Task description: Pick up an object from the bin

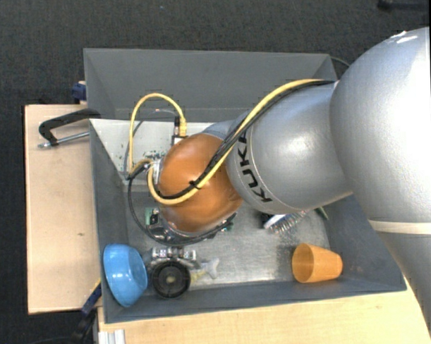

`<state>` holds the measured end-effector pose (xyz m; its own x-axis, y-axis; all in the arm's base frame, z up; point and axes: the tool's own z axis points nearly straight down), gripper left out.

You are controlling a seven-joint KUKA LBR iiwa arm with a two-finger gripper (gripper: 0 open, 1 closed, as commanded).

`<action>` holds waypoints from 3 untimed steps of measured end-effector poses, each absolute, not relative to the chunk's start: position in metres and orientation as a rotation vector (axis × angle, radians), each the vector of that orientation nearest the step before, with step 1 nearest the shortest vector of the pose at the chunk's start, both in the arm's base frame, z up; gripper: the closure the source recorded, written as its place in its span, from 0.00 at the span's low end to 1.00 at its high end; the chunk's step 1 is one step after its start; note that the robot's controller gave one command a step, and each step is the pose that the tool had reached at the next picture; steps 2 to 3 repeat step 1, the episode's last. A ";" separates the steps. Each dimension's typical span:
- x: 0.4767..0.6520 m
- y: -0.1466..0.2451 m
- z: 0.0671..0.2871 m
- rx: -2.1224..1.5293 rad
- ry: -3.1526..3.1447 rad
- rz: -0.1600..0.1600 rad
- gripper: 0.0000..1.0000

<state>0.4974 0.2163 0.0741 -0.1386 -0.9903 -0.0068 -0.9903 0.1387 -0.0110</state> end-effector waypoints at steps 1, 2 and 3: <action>0.504 0.216 0.233 -2.017 2.388 -0.004 1.00; 0.504 0.216 0.233 -2.017 2.388 -0.004 1.00; 0.504 0.216 0.233 -2.017 2.388 -0.004 1.00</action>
Offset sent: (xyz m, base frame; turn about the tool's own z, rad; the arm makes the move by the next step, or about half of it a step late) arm 0.0043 -0.0021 0.1526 0.0252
